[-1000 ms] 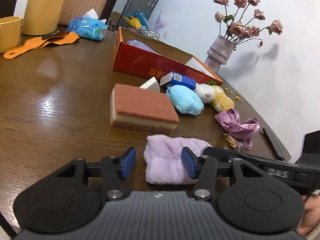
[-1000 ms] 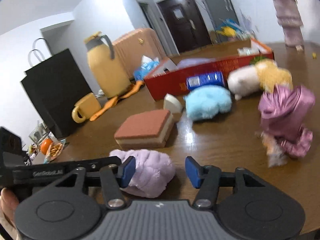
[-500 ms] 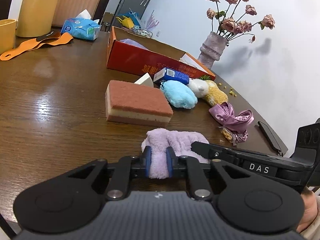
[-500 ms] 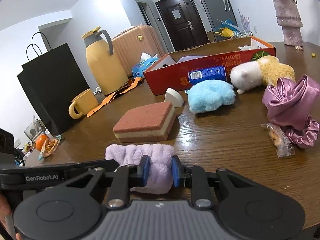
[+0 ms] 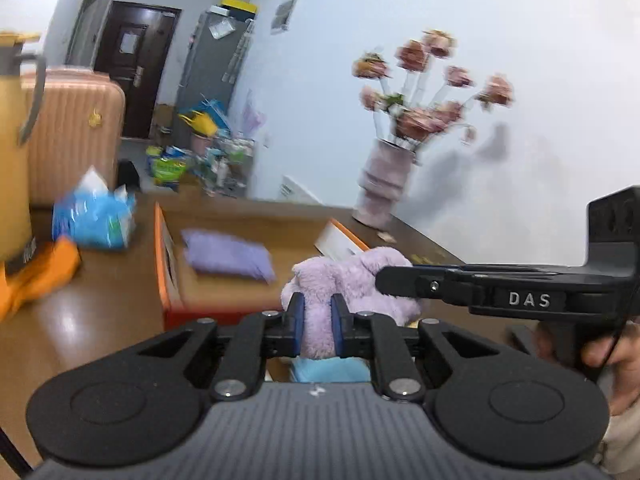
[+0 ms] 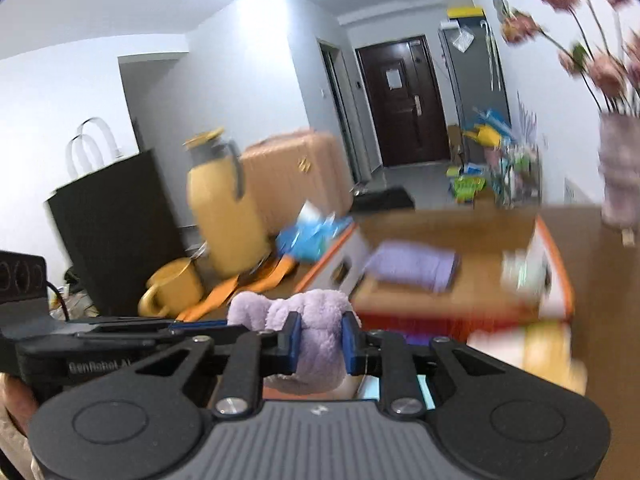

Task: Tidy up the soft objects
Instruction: 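Carry the pink fuzzy sock into the box and release it, then withdraw the right tool from the box toward the pile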

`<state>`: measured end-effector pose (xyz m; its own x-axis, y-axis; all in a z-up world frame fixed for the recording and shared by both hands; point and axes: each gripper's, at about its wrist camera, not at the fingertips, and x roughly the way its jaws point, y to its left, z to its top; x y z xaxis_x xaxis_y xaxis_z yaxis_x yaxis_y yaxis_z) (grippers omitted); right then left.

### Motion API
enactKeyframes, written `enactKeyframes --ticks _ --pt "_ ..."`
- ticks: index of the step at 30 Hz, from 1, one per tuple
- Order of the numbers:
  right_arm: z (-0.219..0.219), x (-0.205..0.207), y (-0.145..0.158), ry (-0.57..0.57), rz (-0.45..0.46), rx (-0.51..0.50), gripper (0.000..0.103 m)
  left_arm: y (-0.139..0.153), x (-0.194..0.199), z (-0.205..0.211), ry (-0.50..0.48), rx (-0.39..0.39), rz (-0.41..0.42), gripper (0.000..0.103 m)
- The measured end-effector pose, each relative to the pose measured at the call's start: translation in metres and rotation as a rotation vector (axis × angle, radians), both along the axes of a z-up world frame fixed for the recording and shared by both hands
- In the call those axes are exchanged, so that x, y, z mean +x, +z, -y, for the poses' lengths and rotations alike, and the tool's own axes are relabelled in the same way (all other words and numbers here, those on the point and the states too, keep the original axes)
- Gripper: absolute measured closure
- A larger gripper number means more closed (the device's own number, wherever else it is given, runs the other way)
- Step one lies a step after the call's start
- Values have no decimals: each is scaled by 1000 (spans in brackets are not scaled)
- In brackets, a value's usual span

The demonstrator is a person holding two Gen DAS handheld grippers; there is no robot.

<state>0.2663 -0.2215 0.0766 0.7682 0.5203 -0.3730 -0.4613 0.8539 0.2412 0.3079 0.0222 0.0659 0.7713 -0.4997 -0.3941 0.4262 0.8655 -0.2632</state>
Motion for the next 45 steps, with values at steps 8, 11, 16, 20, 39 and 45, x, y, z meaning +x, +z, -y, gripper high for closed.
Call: enactKeyframes --ticks 8,11,16,20,39,45 --pt "-24 176 -5 -32 -235 -26 83 -21 133 4 75 93 -218 89" --pt "-33 209 -34 -32 -348 -21 83 -43 146 4 79 174 -263 86" --pt "-57 224 -72 -16 -428 -100 79 -53 144 2 90 257 -246 76" --pt "-65 225 -81 -27 -454 -142 64 -43 144 -2 120 253 -236 70" --pt "62 58 94 -232 17 -113 16 92 1 -11 305 290 130 3" --pt "76 8 103 -244 50 -117 16 104 -42 -8 322 242 144 3"
